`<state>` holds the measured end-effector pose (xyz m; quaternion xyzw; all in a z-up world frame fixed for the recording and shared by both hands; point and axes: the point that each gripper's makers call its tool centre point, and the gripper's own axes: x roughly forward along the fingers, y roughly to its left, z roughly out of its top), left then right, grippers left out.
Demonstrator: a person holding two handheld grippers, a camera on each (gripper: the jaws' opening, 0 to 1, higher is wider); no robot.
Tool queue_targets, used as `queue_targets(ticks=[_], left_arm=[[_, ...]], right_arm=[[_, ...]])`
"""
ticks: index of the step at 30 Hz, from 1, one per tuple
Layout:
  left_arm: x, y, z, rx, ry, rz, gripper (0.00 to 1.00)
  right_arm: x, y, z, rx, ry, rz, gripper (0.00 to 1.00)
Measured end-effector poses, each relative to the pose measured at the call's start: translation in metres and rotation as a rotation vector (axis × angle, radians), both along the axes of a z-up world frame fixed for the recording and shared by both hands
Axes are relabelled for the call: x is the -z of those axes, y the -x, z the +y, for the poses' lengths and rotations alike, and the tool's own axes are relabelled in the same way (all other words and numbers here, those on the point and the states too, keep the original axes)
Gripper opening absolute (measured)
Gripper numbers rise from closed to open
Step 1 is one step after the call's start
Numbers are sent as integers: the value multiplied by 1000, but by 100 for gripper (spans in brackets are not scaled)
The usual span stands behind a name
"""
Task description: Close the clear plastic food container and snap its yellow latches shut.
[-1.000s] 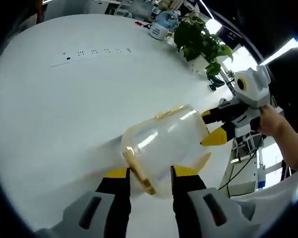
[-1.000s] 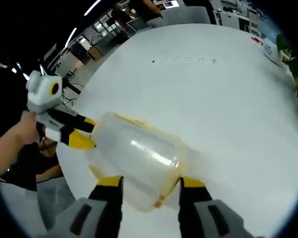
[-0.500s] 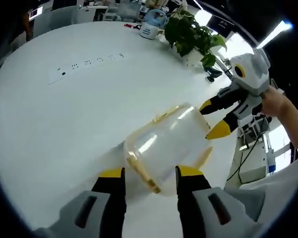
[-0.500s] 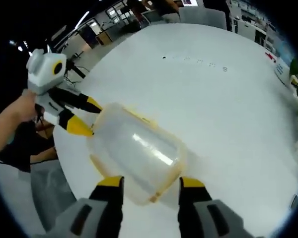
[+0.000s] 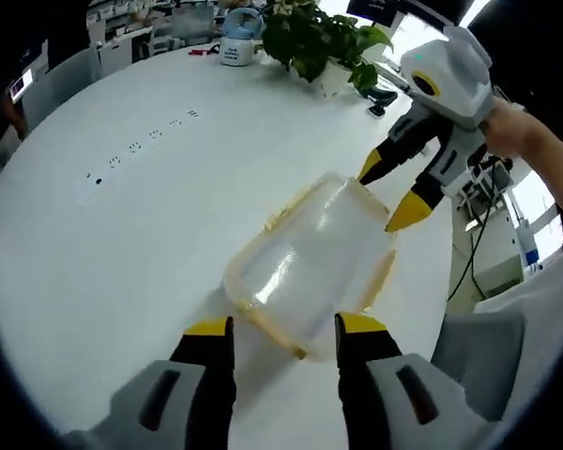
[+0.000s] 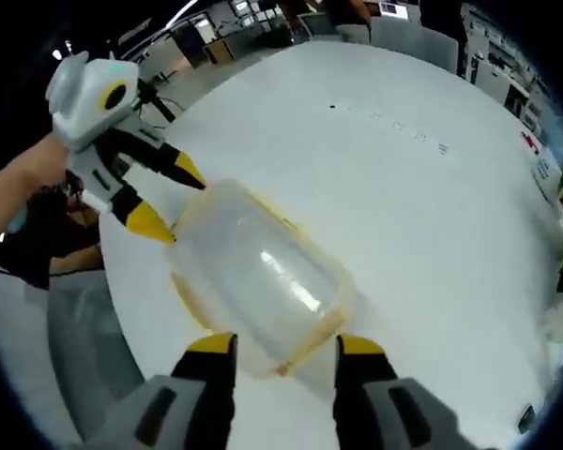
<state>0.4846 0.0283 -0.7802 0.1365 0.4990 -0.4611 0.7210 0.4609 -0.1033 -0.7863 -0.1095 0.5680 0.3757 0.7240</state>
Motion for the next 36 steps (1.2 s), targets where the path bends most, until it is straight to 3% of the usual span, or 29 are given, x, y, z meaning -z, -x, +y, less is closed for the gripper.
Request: queue_targets(ticks=[5,11,17,21,33,36], left_arm=[[-4,0,0,77,-25,-32,39],[-7,-4,2,104,-47,-55,38],[-7,-1,0,178,-83,-91,39],[-14,-3,-5,194,-72,-107,38],[-14,0,-16,412,-96,-194,34],[-14,2,-21,433,-86,-204,37]], right_arm=[[-1,-1,0,-109,40,-34,38],[-5,-3,-1,-138,51,-48,38],[-7,-5,-3,-168,74,-50,37],[-10,-7,-1,-188,78,-58,36],[-13,-4,11,-297,56,-64,34],[-13,-3,15,-316,44,-67,34]])
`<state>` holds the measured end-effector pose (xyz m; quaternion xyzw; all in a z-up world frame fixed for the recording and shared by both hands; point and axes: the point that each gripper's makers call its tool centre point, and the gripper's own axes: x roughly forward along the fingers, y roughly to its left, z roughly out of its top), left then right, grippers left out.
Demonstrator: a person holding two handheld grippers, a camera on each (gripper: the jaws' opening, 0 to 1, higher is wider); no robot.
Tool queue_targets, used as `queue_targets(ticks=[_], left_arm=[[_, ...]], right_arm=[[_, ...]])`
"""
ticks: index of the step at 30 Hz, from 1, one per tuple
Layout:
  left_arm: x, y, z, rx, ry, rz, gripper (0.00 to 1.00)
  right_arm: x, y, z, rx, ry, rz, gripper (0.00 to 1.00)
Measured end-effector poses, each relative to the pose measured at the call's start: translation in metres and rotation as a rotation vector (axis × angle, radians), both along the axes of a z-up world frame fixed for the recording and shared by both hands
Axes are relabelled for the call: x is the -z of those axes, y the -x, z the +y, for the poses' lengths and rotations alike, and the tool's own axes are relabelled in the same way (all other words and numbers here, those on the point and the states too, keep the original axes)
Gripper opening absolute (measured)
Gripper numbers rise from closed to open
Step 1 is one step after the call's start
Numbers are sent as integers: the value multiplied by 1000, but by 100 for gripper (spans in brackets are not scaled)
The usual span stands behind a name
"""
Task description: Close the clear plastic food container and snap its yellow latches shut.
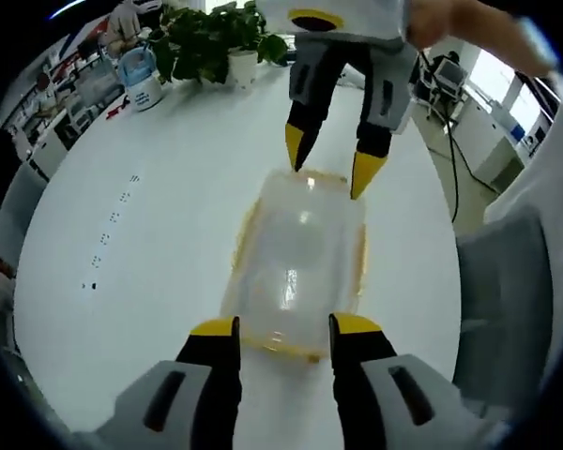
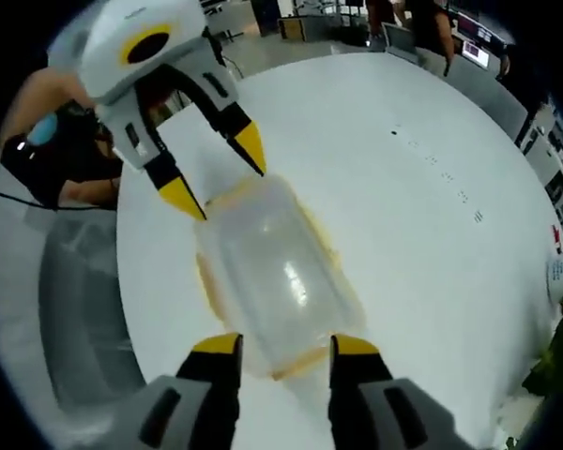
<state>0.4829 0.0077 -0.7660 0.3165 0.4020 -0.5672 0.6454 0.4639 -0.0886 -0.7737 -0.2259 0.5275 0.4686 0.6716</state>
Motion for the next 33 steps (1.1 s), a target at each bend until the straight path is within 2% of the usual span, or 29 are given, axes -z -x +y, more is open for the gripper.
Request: queue_targets(ticks=[2,13,16,25,33], left_arm=[[1,1,-1,33,-5,-8,35],[2,-1,-15,56,23,-21,35],[0,1,-23,53,53,-16,34],[5,7,-33,78,58,-11,34],[5,5,-41,65,80,-7,32]], right_arm=[[0,1,5,-30,-9,-3,33],[3,2,21,-111,-28,-7,32],[4,1,26,-133,-38,-15,32],[4,-2,40,-174,-71,-40,32],[4,-5,41,-162,-87,-35,30]])
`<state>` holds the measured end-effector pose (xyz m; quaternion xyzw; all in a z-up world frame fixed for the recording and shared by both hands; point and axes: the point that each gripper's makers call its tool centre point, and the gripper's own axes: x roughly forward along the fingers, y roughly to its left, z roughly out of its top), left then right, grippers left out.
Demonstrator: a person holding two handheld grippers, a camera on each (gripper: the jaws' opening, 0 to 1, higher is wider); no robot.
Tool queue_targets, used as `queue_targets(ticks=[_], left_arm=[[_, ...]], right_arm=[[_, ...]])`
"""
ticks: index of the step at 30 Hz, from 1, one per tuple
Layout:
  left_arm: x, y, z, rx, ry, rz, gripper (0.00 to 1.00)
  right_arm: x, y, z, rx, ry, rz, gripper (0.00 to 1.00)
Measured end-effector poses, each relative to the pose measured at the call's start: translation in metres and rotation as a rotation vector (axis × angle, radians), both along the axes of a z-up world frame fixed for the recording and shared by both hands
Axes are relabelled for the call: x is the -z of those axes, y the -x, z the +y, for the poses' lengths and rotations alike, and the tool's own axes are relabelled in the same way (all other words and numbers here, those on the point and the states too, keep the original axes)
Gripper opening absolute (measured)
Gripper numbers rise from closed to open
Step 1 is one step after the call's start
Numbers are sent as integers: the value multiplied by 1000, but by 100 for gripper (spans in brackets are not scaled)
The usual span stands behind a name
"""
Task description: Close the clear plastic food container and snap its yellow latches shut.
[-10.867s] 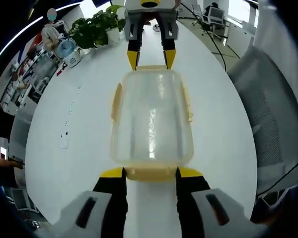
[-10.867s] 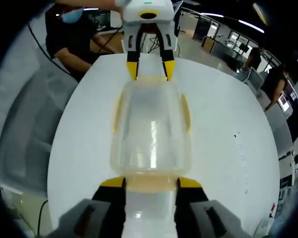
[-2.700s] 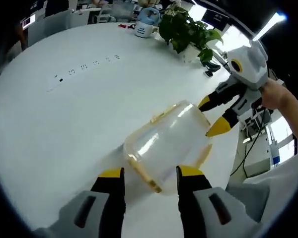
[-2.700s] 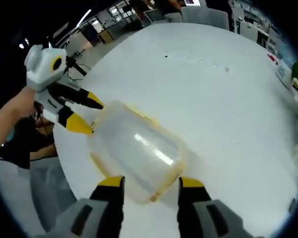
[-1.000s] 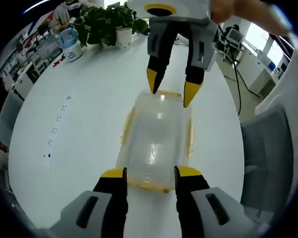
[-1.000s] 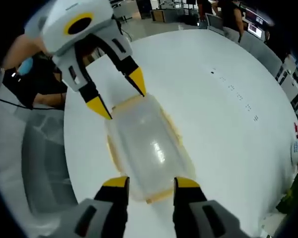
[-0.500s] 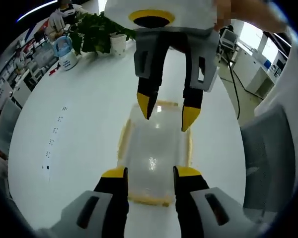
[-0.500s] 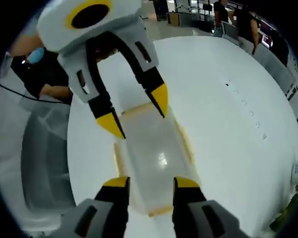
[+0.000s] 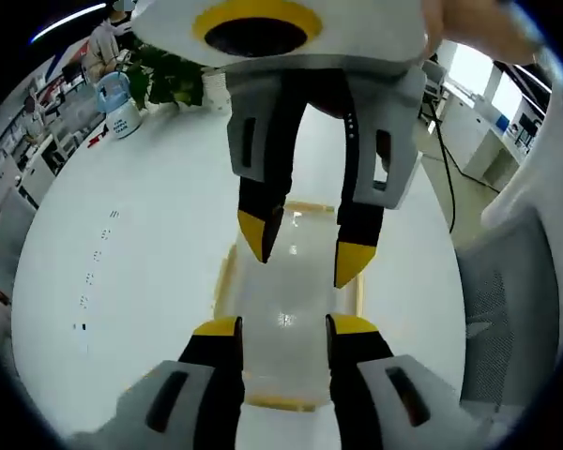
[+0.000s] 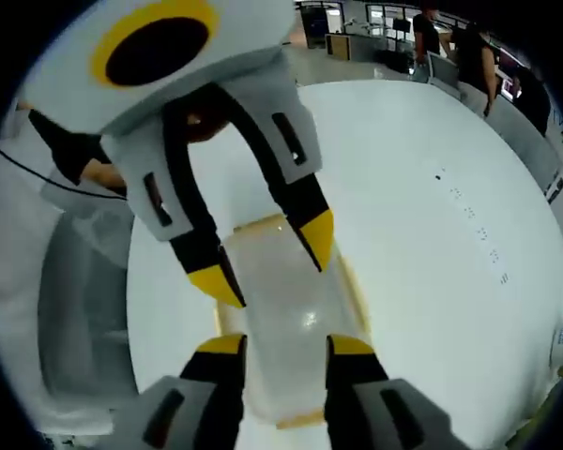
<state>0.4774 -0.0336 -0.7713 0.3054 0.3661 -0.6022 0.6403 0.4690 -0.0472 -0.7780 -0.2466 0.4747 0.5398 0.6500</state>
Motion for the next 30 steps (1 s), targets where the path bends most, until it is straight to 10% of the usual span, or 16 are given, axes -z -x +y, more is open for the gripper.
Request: queue_targets(ticks=[30], left_arm=[[5,15,-4,-57,40,34,34]], right_arm=[[-6,-18,14,7,-35,-19,33]])
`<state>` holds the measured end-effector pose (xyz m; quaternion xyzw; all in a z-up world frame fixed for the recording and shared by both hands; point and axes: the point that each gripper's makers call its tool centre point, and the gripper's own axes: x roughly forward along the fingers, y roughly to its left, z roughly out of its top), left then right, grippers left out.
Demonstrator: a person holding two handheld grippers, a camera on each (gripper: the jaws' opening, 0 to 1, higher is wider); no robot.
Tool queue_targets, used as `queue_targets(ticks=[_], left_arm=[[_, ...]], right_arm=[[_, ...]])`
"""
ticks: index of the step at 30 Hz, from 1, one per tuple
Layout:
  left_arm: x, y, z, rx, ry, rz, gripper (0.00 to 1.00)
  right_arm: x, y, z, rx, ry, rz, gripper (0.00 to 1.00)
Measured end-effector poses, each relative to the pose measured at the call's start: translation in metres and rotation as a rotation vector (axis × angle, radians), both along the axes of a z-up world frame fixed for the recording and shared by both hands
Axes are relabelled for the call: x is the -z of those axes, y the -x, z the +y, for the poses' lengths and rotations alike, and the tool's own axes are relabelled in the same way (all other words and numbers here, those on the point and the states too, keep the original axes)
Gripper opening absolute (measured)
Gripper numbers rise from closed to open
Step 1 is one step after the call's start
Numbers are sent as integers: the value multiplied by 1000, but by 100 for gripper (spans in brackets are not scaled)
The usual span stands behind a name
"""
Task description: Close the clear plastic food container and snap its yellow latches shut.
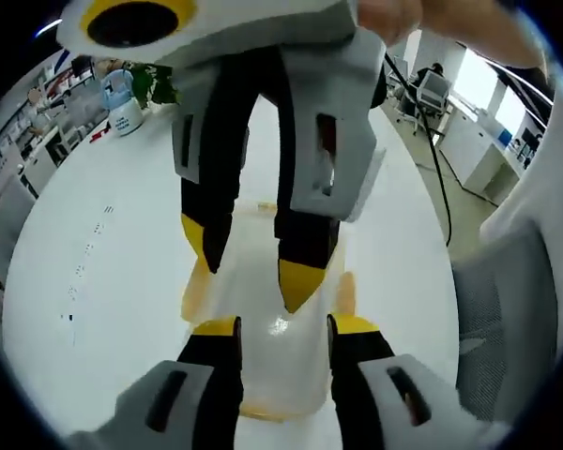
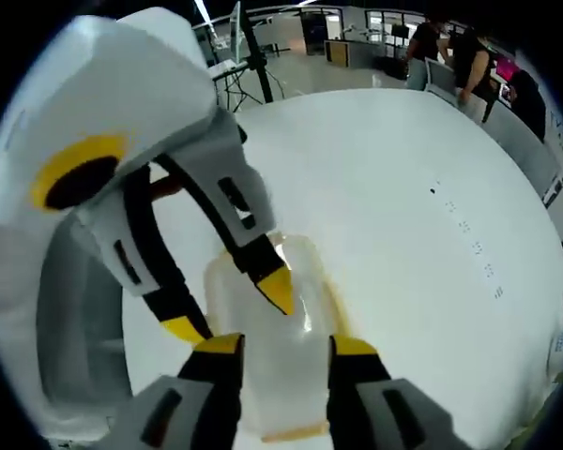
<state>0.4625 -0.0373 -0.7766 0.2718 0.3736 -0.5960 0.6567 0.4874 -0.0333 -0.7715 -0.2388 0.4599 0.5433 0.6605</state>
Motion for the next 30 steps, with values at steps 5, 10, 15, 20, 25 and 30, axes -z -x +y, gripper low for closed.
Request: queue_targets(ticks=[5,10,15,20,25,30], left_arm=[[0,3,1,0,-2,-1,34],[0,6,0,-18,14,2,37],[0,9,1,-17,8,-2,38],[1,12,0,-14,8,-23,41],[2,16,-2,-8,15,-39,43],[4,17,-2,5,6,-89,44]], right_arm=[[-1,-4,1,-2,3,-9,33],[0,-9,2,-4,2,-12,34],[4,-10,2,-9,14,-9,34],[8,-13,3,-8,16,5,35],[11,-16,3,-2,16,11,36],[17,-16,4,-17,25,17,38]])
